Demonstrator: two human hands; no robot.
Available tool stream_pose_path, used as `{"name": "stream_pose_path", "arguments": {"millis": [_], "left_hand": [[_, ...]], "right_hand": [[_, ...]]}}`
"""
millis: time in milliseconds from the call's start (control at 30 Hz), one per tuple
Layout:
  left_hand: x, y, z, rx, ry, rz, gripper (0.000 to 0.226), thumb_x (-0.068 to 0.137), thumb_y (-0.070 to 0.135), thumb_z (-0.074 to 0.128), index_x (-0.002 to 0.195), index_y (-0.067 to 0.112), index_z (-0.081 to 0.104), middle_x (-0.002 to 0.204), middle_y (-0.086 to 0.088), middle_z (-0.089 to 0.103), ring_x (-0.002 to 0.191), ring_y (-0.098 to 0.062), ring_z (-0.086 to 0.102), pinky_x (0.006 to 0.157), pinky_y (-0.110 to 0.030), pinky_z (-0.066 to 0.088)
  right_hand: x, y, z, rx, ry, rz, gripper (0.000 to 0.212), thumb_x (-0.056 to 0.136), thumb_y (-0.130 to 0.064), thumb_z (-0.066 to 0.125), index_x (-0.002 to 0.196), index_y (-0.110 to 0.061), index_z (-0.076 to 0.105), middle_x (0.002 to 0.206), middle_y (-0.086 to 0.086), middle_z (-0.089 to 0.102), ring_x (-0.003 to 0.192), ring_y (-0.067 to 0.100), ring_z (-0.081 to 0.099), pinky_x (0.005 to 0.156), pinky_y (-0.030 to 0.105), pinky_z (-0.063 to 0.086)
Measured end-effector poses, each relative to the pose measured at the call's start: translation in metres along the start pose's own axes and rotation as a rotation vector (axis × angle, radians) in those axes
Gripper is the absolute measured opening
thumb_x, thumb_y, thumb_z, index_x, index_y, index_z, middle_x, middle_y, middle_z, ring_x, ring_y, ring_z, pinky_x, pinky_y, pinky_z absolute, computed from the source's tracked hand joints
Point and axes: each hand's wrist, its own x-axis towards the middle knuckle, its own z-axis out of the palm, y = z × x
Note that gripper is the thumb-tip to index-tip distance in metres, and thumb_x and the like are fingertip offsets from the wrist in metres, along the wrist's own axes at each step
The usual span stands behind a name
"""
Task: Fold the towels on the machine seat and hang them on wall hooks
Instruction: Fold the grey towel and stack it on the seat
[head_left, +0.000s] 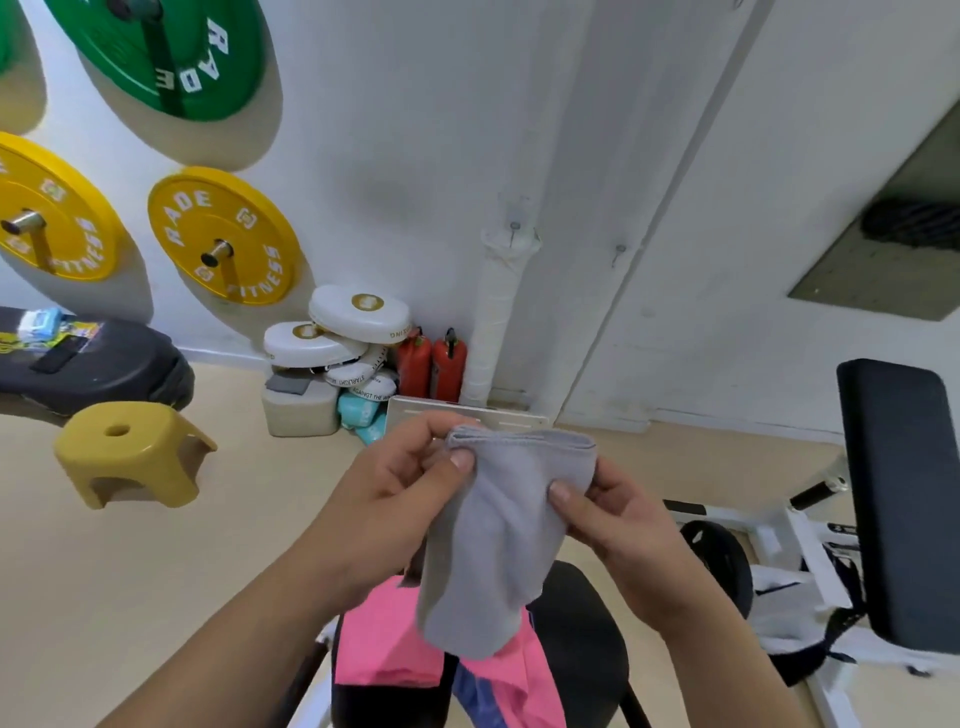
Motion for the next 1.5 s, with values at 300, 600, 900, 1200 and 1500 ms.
{"name": "stream_pose_path", "arguments": {"millis": [300, 600, 900, 1200, 1500], "left_hand": [[0.028, -0.004, -0.012, 0.419, -0.15, 0.219, 0.025, 0.106, 0.019, 0.051, 0.117, 0.035, 0.065, 0.105, 0.008, 0.075, 0.102, -0.011, 0.07, 0.09, -0.037, 0.056], [0.046, -0.009, 0.01, 0.241, -0.208, 0.157, 0.025, 0.101, 0.032, 0.061, 0.125, 0.036, 0.055, 0.099, -0.024, 0.072, 0.092, -0.044, 0.067, 0.081, -0.06, 0.054], [0.044, -0.095, 0.004, 0.648, -0.42, -0.221, 0.017, 0.077, 0.029, 0.081, 0.084, 0.02, 0.068, 0.075, 0.014, 0.067, 0.068, 0.001, 0.061, 0.066, -0.026, 0.052], [0.037, -0.113, -0.001, 0.051, 0.036, -0.388, 0.032, 0.077, 0.039, 0.082, 0.101, 0.02, 0.077, 0.1, -0.012, 0.079, 0.098, -0.042, 0.073, 0.081, -0.052, 0.06], [0.024, -0.112, 0.01, 0.105, 0.452, -0.342, 0.033, 0.086, 0.031, 0.078, 0.084, -0.001, 0.068, 0.074, -0.019, 0.066, 0.067, -0.022, 0.058, 0.06, -0.034, 0.046]], "right_hand": [[0.016, -0.03, 0.016, -0.593, 0.259, -0.148, 0.065, 0.078, -0.033, 0.086, 0.132, -0.047, 0.054, 0.129, -0.026, 0.061, 0.123, -0.004, 0.057, 0.1, 0.023, 0.049], [0.036, -0.076, 0.01, -0.901, -0.043, -0.213, 0.01, 0.089, -0.042, 0.074, 0.083, -0.034, 0.076, 0.075, -0.004, 0.07, 0.067, 0.005, 0.06, 0.059, 0.015, 0.042], [0.055, -0.043, -0.06, -0.755, 0.413, -0.131, 0.043, 0.099, -0.043, 0.059, 0.067, -0.016, 0.051, 0.059, -0.003, 0.05, 0.059, 0.015, 0.05, 0.057, 0.029, 0.038], [0.038, 0.011, -0.102, -0.619, 0.576, 0.007, 0.021, 0.104, -0.035, 0.05, 0.106, -0.017, 0.059, 0.094, 0.007, 0.066, 0.086, 0.017, 0.062, 0.068, 0.026, 0.045], [0.024, 0.056, -0.035, -0.284, 0.355, 0.171, 0.013, 0.098, -0.032, 0.065, 0.094, -0.021, 0.062, 0.092, 0.021, 0.07, 0.082, 0.023, 0.068, 0.072, 0.042, 0.055]]}}
